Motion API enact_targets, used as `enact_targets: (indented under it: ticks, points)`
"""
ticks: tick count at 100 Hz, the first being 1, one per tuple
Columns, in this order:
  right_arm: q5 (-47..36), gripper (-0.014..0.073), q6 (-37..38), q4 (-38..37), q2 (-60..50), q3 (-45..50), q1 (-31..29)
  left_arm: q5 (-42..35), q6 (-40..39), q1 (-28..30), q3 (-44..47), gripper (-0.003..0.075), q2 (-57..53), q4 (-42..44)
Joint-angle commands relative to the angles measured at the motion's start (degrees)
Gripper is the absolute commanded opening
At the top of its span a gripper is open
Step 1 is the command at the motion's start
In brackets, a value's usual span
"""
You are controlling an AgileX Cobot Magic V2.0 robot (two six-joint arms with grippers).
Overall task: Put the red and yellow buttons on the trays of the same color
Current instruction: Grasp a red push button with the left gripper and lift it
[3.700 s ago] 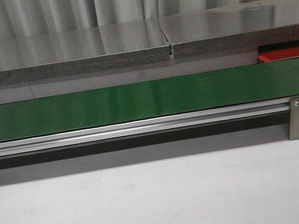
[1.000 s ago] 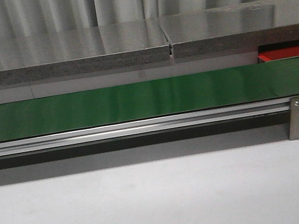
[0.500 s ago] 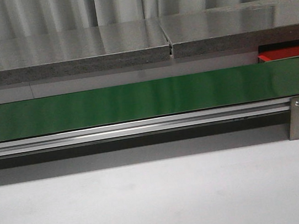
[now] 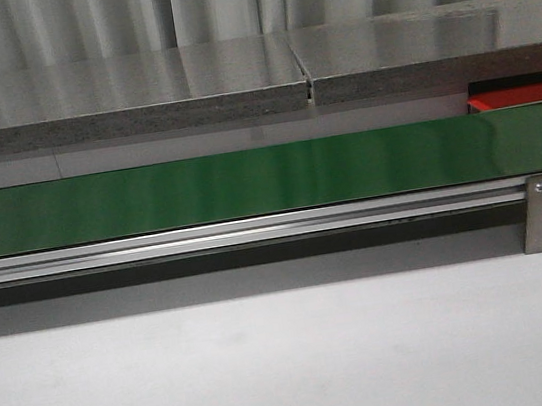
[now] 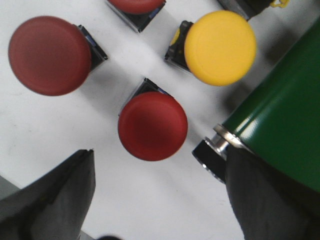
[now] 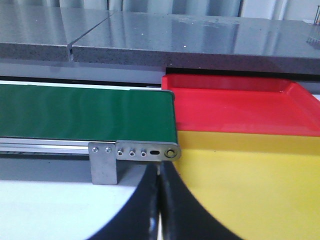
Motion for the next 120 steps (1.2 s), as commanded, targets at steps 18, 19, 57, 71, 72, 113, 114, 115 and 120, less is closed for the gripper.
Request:
enact_targets:
  ticks: [18,19,57,71,72,113,114,115,120]
  points:
    - [-4.2,-0.0067,-0.2,-0.5,-0.8,-0.6,-0.3,-1.0,-1.6,0.2,-4.7,0.0516,1.7,0.2]
    - [-4.2,-0.0067,-0.2,-0.5,-0.8,-0.6,-0.3,-1.0,-1.6,0.2,-4.9,0.0516,1.9,0.2]
    - [-4.2,-0.0067,-0.2,-0.5,-0.8,-0.6,-0.3,-1.3,-1.7,0.2,-5.6,0.0482,3.3,0.3]
    - [-4.2,-0.0067,-0.2,-0.5,-0.8,-0.6,-0.3,-0.9,-1.7,0.2,-5.6,0.0384,3.3,0.3]
    - [-4.2,-0.0067,-0.2,-0.5,-0.8,-0.6,-0.3,-0.9,-1.7,0.2,-5.6,0.0379,3.3,0.3]
    - [-4.2,-0.0067,-0.2,-0.5,-0.8,-0.6,-0.3,-0.8,-1.7,0.2,-5.7,0.0209,3.1,0.3]
    - [-4.2,-0.0067,-0.2,-0.5,-0.8,-0.6,-0.3,-0.8,-1.7,0.2,-5.7,0.0209,3.1,0.3]
    - [-4.2,-0.0067,-0.2,-0.5,-0.8,-0.6,-0.3,-0.8,-1.7,0.2,-5.7,0.0209,3.0,0.3]
    - [-4.2,-0.0067,-0.2,-0.5,-0.8,-0.6,-0.3,-0.7,-1.7,0.2,-5.7,0.0209,2.3,0.3]
